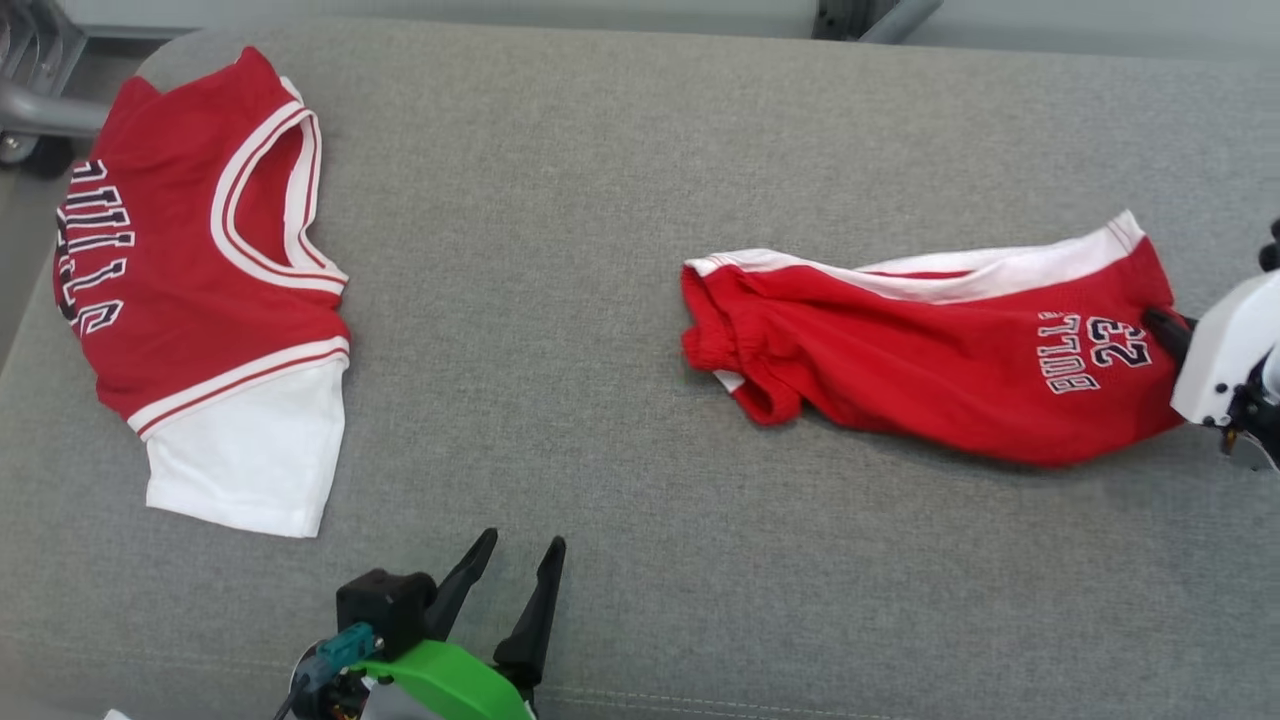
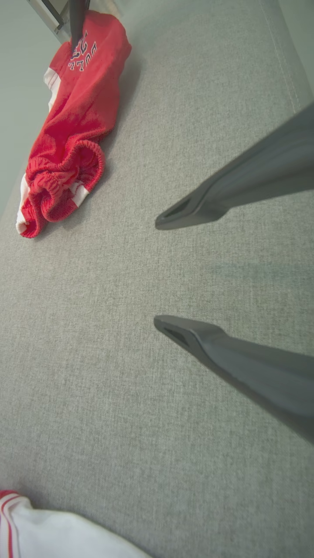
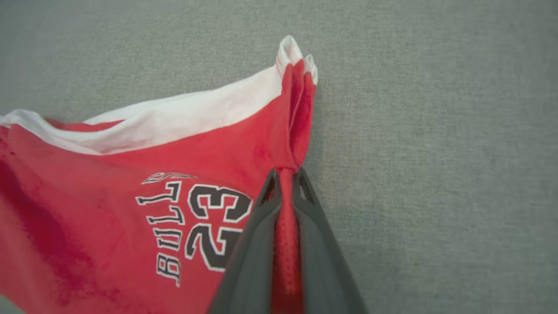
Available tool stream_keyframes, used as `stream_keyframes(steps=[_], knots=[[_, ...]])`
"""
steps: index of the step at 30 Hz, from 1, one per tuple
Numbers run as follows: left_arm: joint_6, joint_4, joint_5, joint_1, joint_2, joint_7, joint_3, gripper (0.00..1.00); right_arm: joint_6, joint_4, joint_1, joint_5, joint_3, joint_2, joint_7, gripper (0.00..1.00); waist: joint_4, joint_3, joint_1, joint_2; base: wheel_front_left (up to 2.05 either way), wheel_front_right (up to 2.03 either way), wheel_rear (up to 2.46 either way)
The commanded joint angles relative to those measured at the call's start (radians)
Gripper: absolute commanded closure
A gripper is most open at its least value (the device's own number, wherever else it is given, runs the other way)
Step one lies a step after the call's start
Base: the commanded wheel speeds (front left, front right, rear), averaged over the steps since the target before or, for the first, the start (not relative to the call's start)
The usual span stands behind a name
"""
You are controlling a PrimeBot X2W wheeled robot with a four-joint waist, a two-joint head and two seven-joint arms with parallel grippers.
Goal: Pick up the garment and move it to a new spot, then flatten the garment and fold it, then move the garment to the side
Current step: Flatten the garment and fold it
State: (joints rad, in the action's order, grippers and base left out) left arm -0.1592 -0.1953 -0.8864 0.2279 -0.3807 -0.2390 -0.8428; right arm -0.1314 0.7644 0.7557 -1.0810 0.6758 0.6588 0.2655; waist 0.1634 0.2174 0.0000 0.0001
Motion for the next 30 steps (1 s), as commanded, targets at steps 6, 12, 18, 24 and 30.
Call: stream_keyframes(steps=[6, 12, 18, 24, 30], knots=[[-0.048, 0.056, -0.019, -0.101, -0.022, -0.019, 0.042, 0.0, 0.001, 0.094, -0.077, -0.029, -0.078, 0.064, -0.07, 1.0, -0.06, -0.082, 0.0, -0.0001, 0.0, 0.0, 0.0], [-0.059, 0.083, -0.001, -0.13, -0.008, -0.022, 0.046, 0.0, 0.001, 0.045, -0.064, -0.03, -0.098, 0.053, -0.078, 1.0, -0.053, -0.083, 0.0, -0.0001, 0.0, 0.0, 0.0], [-0.06, 0.084, 0.009, -0.132, 0.001, -0.024, 0.048, 0.0, 0.001, -0.136, -0.07, -0.049, -0.086, -0.032, -0.046, 1.0, -0.057, -0.078, 0.0, -0.0001, 0.0, 0.0, 0.0], [-0.052, 0.073, 0.013, -0.108, 0.003, -0.02, 0.044, 0.0, 0.001, -0.224, -0.09, -0.008, -0.058, -0.18, -0.038, 1.0, -0.036, -0.075, 0.0, -0.0001, 0.0, 0.0, 0.0], [-0.045, 0.057, 0.009, -0.106, 0.014, -0.02, 0.043, 0.0, 0.001, -0.186, -0.091, 0.086, -0.046, -0.325, -0.068, 1.0, -0.011, -0.067, 0.0, -0.0001, 0.0, 0.0, 0.0]])
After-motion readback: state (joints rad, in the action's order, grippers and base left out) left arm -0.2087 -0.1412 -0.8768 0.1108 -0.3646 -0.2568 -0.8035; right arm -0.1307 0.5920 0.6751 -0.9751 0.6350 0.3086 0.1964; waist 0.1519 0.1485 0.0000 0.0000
